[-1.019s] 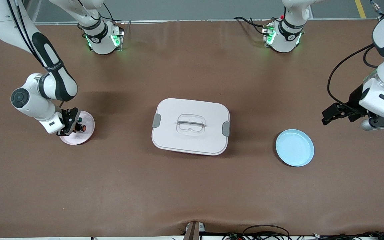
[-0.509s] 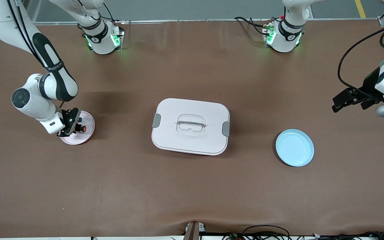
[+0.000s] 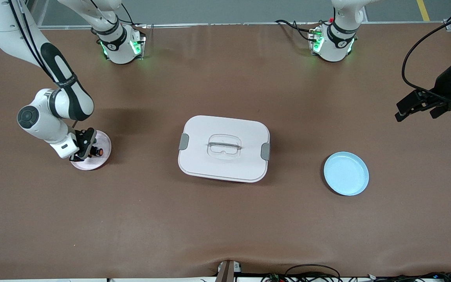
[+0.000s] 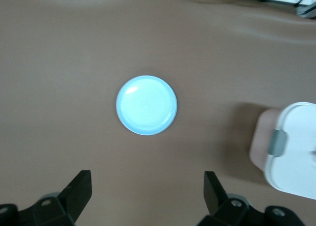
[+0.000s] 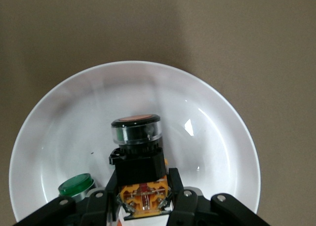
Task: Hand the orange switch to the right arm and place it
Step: 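Lower the switch onto the white plate and open the right gripper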
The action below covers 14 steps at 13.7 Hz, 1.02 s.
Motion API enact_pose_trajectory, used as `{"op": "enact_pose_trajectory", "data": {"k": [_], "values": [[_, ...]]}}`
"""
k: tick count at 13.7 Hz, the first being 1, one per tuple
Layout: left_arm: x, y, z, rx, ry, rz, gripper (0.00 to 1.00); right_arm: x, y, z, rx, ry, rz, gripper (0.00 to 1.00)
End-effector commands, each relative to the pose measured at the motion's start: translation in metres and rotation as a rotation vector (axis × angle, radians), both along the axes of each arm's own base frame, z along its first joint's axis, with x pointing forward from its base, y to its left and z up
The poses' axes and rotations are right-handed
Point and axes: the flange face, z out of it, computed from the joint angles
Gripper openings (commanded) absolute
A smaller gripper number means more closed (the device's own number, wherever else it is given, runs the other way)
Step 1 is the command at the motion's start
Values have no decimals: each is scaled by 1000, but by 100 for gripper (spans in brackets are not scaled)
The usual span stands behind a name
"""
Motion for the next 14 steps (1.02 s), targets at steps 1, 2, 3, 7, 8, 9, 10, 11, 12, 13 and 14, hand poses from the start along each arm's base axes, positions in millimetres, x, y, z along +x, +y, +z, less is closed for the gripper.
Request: {"op": "enact_pose_trajectory", "data": {"k": [1, 2, 3, 7, 8, 9, 10, 11, 12, 13, 14], "values": [[-1, 7, 8, -34, 7, 2, 100, 3, 0, -4, -4, 0, 11, 28], [0, 9, 7, -34, 8, 2, 100, 7, -1, -1, -4, -8, 5, 99], [0, 11, 6, -33, 8, -9, 100, 9, -2, 1, -5, -8, 5, 100], [6, 29, -3, -9, 15, -66, 100, 19, -5, 11, -5, -14, 0, 100], [6, 28, -3, 2, 14, -67, 100, 22, -6, 16, 0, 13, -4, 100], [6, 28, -3, 16, 16, -66, 100, 25, -7, 21, 6, 49, -11, 100], [6, 27, -3, 18, 14, -66, 100, 27, -7, 27, 10, 87, -29, 100], [6, 26, -2, 18, 13, -68, 100, 29, -8, 32, 13, 114, -51, 100], [6, 24, -2, 17, 13, -71, 100, 30, -8, 38, 12, 126, -78, 100], [5, 21, -2, 16, 12, -77, 100, 29, -7, 43, 11, 138, -113, 100], [5, 19, -2, 18, 12, -80, 100, 28, -5, 51, 8, 147, -159, 100]]}}
